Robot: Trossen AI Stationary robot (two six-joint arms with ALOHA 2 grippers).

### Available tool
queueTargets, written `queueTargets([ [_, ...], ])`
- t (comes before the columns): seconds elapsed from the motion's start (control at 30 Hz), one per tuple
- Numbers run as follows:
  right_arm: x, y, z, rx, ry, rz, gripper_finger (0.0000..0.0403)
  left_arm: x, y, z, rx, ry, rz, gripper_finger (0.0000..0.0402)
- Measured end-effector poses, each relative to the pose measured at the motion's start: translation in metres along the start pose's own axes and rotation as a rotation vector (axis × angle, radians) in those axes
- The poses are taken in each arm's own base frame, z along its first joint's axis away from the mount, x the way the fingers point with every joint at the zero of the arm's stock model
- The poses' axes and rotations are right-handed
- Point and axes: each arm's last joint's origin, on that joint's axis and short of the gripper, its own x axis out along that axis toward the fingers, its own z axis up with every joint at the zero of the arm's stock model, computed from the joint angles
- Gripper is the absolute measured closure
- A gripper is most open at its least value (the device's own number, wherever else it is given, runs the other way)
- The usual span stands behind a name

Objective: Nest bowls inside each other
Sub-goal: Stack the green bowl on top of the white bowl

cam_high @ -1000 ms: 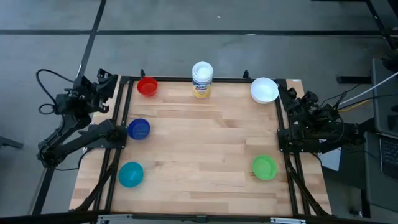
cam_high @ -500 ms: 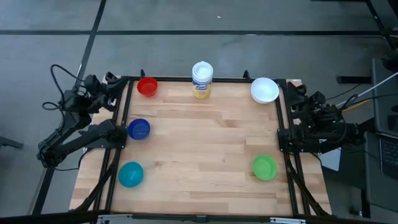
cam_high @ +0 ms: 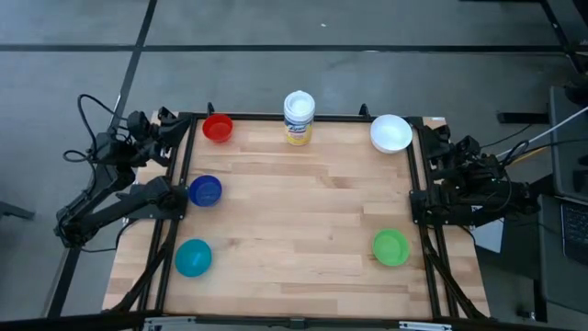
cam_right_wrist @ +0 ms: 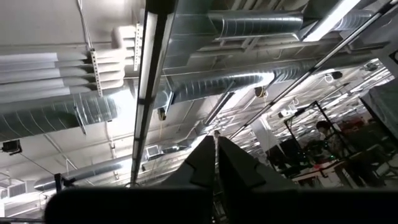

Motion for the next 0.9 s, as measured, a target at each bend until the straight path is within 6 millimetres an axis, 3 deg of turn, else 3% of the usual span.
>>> queueTargets([
  [0.27,0.000,0.002,-0.001,0.085,0.020,0.072,0.0394,0.000,0.000,-0.002,-0.004,0.026,-0.011,0.0382],
  [0.4,0.004,0.002,-0.010,0.139,0.134,0.029,0.0378,0.001,0.013,-0.024,-0.063,0.254,0.093,0.0382],
  [0.6,0.022,0.007,-0.025,0.011,0.818,-0.286,0.0359,-0.008,0.044,-0.084,-0.222,0.883,0.405,0.0382],
  [0.73,0.037,0.019,-0.010,-0.125,1.260,-0.398,0.0359,0.000,0.050,-0.096,-0.147,1.015,0.387,0.0382],
  [0.8,0.036,0.021,-0.004,-0.205,1.525,-0.488,0.0359,0.009,0.051,-0.096,-0.071,1.053,0.395,0.0382],
  [0.9,0.039,0.026,-0.005,-0.221,1.758,-0.561,0.0357,0.020,0.054,-0.097,0.052,1.126,0.435,0.0382],
])
